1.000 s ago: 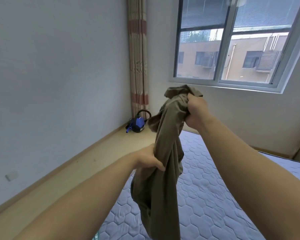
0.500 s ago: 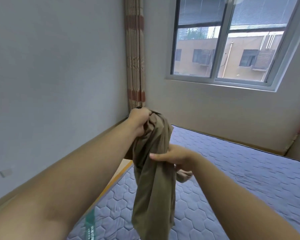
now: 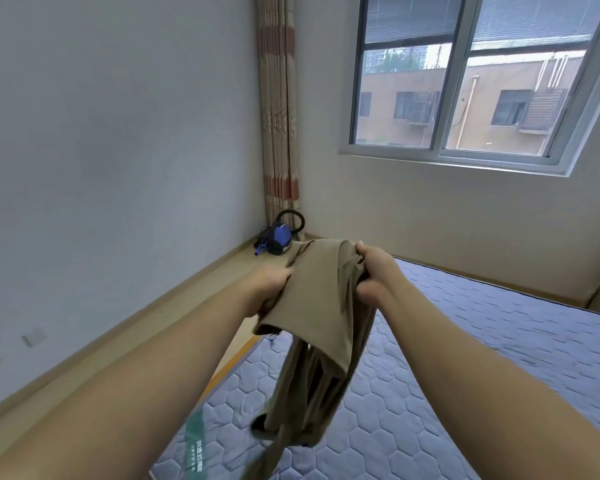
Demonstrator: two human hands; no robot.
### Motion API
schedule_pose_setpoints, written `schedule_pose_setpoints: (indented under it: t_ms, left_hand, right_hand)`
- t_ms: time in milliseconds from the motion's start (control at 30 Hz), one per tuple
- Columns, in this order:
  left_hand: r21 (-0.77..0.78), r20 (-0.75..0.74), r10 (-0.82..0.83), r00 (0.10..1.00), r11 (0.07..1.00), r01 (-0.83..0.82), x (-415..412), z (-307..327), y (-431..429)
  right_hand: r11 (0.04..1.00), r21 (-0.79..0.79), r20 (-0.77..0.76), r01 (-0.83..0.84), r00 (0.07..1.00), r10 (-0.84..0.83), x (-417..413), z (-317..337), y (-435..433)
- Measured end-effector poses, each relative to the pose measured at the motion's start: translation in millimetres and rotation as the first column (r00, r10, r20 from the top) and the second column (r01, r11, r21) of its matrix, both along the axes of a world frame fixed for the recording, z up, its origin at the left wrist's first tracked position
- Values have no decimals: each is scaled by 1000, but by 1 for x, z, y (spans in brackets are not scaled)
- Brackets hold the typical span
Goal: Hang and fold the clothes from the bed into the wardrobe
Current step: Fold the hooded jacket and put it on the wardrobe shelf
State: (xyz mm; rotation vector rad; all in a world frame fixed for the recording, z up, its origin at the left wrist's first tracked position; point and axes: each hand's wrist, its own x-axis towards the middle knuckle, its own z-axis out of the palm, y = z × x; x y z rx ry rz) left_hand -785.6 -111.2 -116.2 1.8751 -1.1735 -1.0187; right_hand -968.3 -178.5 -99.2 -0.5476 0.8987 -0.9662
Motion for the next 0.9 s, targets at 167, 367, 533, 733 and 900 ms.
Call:
schedule_pose_setpoints:
  t_ms: [167, 367, 533, 733, 900]
  left_hand:
    - [73, -493, -255, 832, 940, 332, 18, -35, 15]
    - [-172, -392, -300, 869, 953, 251, -1, -38, 2]
    - [-235, -549, -68, 833, 969, -76, -21, -2, -28]
    - [-188, -540, 69, 839, 962, -200, -51, 38, -50]
    - [-220, -446, 82, 891, 955, -197, -66, 54, -63]
  right_hand:
    - [999, 30, 114, 28, 993, -31, -3, -4, -1]
    - [999, 35, 113, 28, 993, -32, -18, -6, -7]
    - [994, -8, -174, -113, 979, 110, -37, -2, -6]
    - [936, -135, -827, -326, 557, 75, -55, -5, -6]
    - [733, -429, -726, -528, 685, 69, -57, 14, -2]
